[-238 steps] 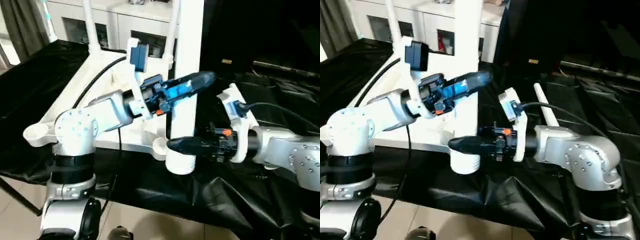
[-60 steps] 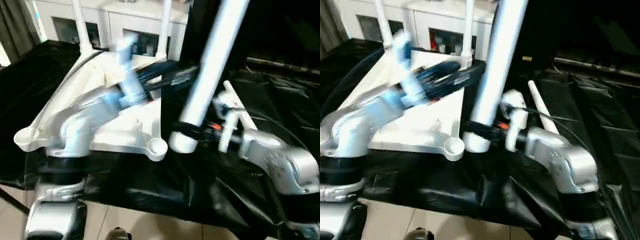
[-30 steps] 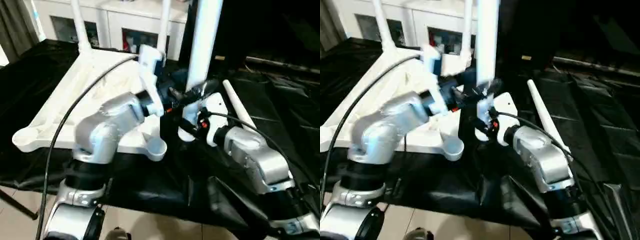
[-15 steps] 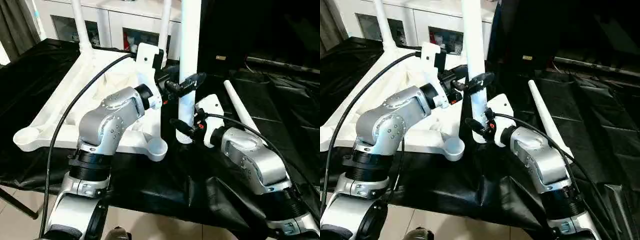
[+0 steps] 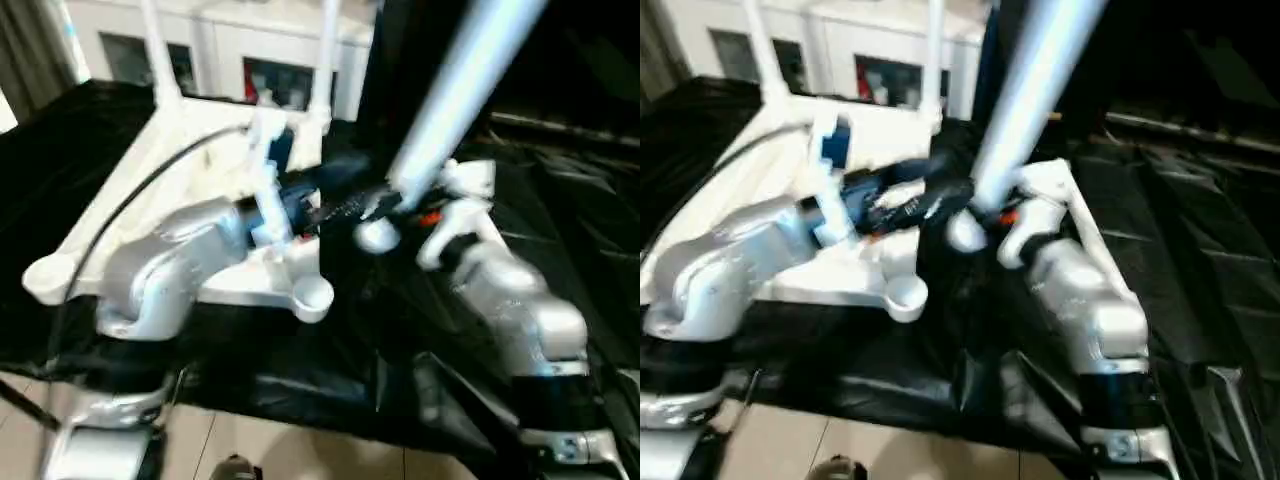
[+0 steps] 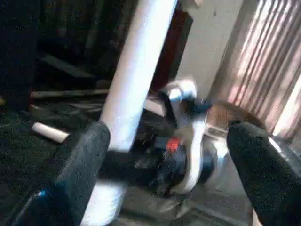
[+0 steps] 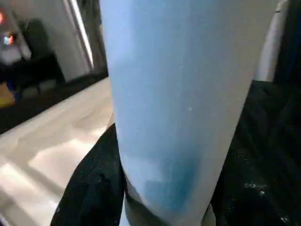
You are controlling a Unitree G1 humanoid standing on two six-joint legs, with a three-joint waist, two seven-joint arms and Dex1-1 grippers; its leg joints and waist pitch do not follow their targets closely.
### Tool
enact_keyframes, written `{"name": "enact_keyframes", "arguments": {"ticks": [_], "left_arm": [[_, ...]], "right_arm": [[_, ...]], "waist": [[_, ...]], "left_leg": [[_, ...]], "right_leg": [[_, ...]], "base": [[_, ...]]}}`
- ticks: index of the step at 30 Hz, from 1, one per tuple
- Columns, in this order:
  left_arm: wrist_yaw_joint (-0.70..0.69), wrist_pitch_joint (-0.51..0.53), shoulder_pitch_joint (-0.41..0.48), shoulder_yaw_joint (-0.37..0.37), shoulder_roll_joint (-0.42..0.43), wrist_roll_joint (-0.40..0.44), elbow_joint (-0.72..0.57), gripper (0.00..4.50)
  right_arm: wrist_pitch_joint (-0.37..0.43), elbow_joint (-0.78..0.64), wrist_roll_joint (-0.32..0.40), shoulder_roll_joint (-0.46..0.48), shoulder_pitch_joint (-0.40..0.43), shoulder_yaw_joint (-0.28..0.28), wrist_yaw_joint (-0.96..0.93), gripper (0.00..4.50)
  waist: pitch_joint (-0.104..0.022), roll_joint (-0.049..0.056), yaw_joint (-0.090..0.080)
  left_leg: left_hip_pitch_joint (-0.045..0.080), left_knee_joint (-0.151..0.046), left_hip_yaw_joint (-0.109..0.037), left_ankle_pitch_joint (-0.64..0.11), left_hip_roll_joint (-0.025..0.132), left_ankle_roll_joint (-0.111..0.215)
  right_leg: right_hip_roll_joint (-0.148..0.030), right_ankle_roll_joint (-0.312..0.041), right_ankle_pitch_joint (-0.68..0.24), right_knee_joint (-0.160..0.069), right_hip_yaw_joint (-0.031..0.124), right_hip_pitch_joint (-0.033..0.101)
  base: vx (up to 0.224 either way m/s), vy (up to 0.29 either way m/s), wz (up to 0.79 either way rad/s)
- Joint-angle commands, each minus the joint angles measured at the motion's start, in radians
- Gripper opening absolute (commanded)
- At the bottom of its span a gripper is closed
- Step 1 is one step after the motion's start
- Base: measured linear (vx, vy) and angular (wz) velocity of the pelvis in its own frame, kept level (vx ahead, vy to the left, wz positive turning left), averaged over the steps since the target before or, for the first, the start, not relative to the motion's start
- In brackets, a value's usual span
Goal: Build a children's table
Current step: Insert table leg to table base
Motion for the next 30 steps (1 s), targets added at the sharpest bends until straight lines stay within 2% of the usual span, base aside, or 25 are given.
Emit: {"name": "enact_keyframes", "arguments": {"ticks": [1, 2, 3, 4, 5, 7, 8, 9, 10, 11, 12, 13, 15, 18, 20, 23, 24, 28, 30], "left_arm": [[-0.073, -0.173, -0.005, -0.129, 0.127, 0.238, 0.069, 4.50], [-0.088, -0.225, -0.006, -0.165, 0.169, 0.304, 0.103, 4.50], [-0.096, -0.249, -0.008, -0.188, 0.198, 0.340, 0.128, 4.50], [-0.099, -0.259, -0.009, -0.198, 0.210, 0.355, 0.140, 4.50], [-0.147, -0.290, -0.004, -0.229, 0.258, 0.385, 0.164, 4.50], [-0.258, -0.301, 0.007, -0.268, 0.324, 0.396, 0.187, 4.50], [-0.264, -0.306, 0.006, -0.271, 0.325, 0.398, 0.194, 4.50], [-0.276, -0.321, 0.001, -0.277, 0.328, 0.406, 0.215, 4.22], [-0.289, -0.346, -0.008, -0.289, 0.331, 0.421, 0.249, 4.15], [-0.304, -0.379, -0.016, -0.302, 0.339, 0.439, 0.282, 4.15], [-0.304, -0.379, -0.016, -0.302, 0.339, 0.439, 0.282, 4.09], [-0.335, -0.418, -0.025, -0.321, 0.353, 0.464, 0.334, 3.94], [-0.354, -0.451, -0.032, -0.332, 0.358, 0.487, 0.374, 3.69], [-0.391, -0.512, -0.051, -0.357, 0.353, 0.524, 0.473, 3.59], [-0.400, -0.544, -0.063, -0.368, 0.345, 0.551, 0.527, 3.27], [-0.405, -0.563, -0.073, -0.368, 0.335, 0.557, 0.562, 3.23], [-0.406, -0.574, -0.079, -0.367, 0.331, 0.561, 0.579, 2.93], [-0.445, -0.630, -0.111, -0.361, 0.315, 0.577, 0.677, 2.78], [-0.453, -0.646, -0.119, -0.359, 0.313, 0.582, 0.701, 2.55]], "right_arm": [[-0.019, 0.017, -0.005, -0.018, -0.002, -0.036, -0.017, 1.91], [-0.028, 0.018, -0.019, -0.027, 0.005, -0.024, -0.009, 1.91], [-0.031, 0.014, -0.028, -0.033, 0.013, -0.013, 0.001, 1.91], [-0.032, 0.012, -0.032, -0.035, 0.017, -0.008, 0.006, 1.91], [-0.032, -0.002, -0.046, -0.046, 0.033, 0.015, 0.022, 1.91], [-0.028, -0.022, -0.070, -0.067, 0.064, 0.050, 0.045, 1.91], [-0.028, -0.022, -0.070, -0.069, 0.066, 0.053, 0.048, 1.91], [-0.028, -0.022, -0.070, -0.072, 0.071, 0.056, 0.054, 1.91], [-0.028, -0.021, -0.066, -0.074, 0.075, 0.058, 0.059, 1.91], [-0.026, -0.023, -0.063, -0.074, 0.078, 0.062, 0.066, 1.91], [-0.026, -0.023, -0.063, -0.074, 0.078, 0.062, 0.066, 1.91], [-0.026, -0.029, -0.065, -0.078, 0.086, 0.076, 0.077, 1.91], [-0.027, -0.036, -0.070, -0.079, 0.091, 0.085, 0.079, 1.91], [-0.012, -0.067, -0.069, -0.085, 0.107, 0.093, 0.081, 1.91], [-0.007, -0.080, -0.071, -0.093, 0.119, 0.093, 0.088, 1.91], [-0.004, -0.085, -0.069, -0.099, 0.125, 0.090, 0.091, 1.91], [-0.003, -0.087, -0.068, -0.101, 0.128, 0.089, 0.093, 1.91], [0.007, -0.098, -0.067, -0.104, 0.138, 0.095, 0.101, 1.91], [0.009, -0.101, -0.066, -0.103, 0.139, 0.098, 0.104, 1.91]], "waist": [[-0.065, 0.001, -0.010], [-0.065, 0.005, -0.006], [-0.062, 0.006, -0.014], [-0.066, 0.011, -0.014], [-0.066, 0.014, -0.016], [-0.069, 0.014, -0.019], [-0.070, 0.015, -0.019], [-0.071, 0.015, -0.019], [-0.070, 0.013, -0.018], [-0.071, 0.012, -0.018], [-0.070, 0.011, -0.017], [-0.070, 0.017, -0.017], [-0.069, 0.015, -0.020], [-0.068, 0.021, -0.021], [-0.067, 0.021, -0.021], [-0.065, 0.018, -0.021], [-0.065, 0.018, -0.020], [-0.067, 0.015, -0.019], [-0.066, 0.016, -0.019]], "left_leg": [[0.035, -0.085, -0.018, -0.322, 0.033, -0.091], [0.041, -0.086, -0.019, -0.328, 0.034, -0.090], [0.036, -0.087, -0.019, -0.330, 0.032, -0.097], [0.042, -0.086, -0.019, -0.326, 0.034, -0.108], [0.042, -0.087, -0.021, -0.324, 0.035, -0.112], [0.039, -0.087, -0.020, -0.304, 0.035, -0.112], [0.039, -0.087, -0.019, -0.297, 0.036, -0.110], [0.041, -0.085, -0.016, -0.286, 0.037, -0.107], [0.039, -0.084, -0.014, -0.281, 0.035, -0.102], [0.038, -0.084, -0.014, -0.279, 0.035, -0.099], [0.039, -0.083, -0.012, -0.280, 0.034, -0.093], [0.039, -0.083, -0.013, -0.287, 0.034, -0.094], [0.040, -0.084, -0.014, -0.301, 0.034, -0.094], [0.043, -0.084, -0.015, -0.322, 0.037, -0.101], [0.045, -0.085, -0.016, -0.337, 0.038, -0.103], [0.045, -0.086, -0.015, -0.349, 0.039, -0.103], [0.045, -0.086, -0.016, -0.349, 0.040, -0.100], [0.043, -0.085, -0.015, -0.333, 0.039, -0.092], [0.043, -0.084, -0.016, -0.340, 0.039, -0.091]], "right_leg": [[-0.055, -0.061, -0.309, -0.094, 0.051, 0.025], [-0.057, -0.043, -0.332, -0.097, 0.053, 0.021], [-0.057, -0.013, -0.364, -0.096, 0.056, 0.021], [-0.059, -0.011, -0.362, -0.095, 0.056, 0.017], [-0.060, -0.021, -0.351, -0.093, 0.055, 0.016], [-0.058, -0.075, -0.277, -0.081, 0.053, 0.018], [-0.058, -0.090, -0.252, -0.078, 0.053, 0.019], [-0.058, -0.120, -0.205, -0.072, 0.053, 0.018], [-0.059, -0.137, -0.186, -0.070, 0.053, 0.019], [-0.060, -0.140, -0.186, -0.069, 0.053, 0.021], [-0.061, -0.141, -0.196, -0.072, 0.054, 0.020], [-0.063, -0.140, -0.208, -0.072, 0.055, 0.020], [-0.062, -0.135, -0.230, -0.077, 0.056, 0.020], [-0.064, -0.137, -0.241, -0.076, 0.057, 0.017], [-0.064, -0.142, -0.239, -0.076, 0.057, 0.015], [-0.067, -0.154, -0.240, -0.076, 0.058, 0.014], [-0.067, -0.157, -0.241, -0.075, 0.058, 0.015], [-0.069, -0.162, -0.235, -0.075, 0.058, 0.018], [-0.070, -0.161, -0.249, -0.077, 0.058, 0.017]], "base": [[0.000, 0.000, 0.00], [0.000, 0.000, 0.00], [0.000, 0.000, 0.00], [0.000, 0.000, 0.00], [0.000, 0.000, 0.00], [0.000, 0.000, 0.00], [0.000, 0.000, 0.00], [0.000, 0.000, 0.00], [0.000, 0.000, 0.00], [0.000, 0.000, 0.00], [0.000, 0.000, 0.00], [0.000, 0.000, 0.00], [0.000, 0.000, 0.00], [0.000, 0.000, 0.00], [0.000, 0.000, 0.00], [0.000, 0.000, 0.00], [0.000, 0.000, 0.00], [0.000, 0.000, 0.00], [0.000, 0.000, 0.00]]}}
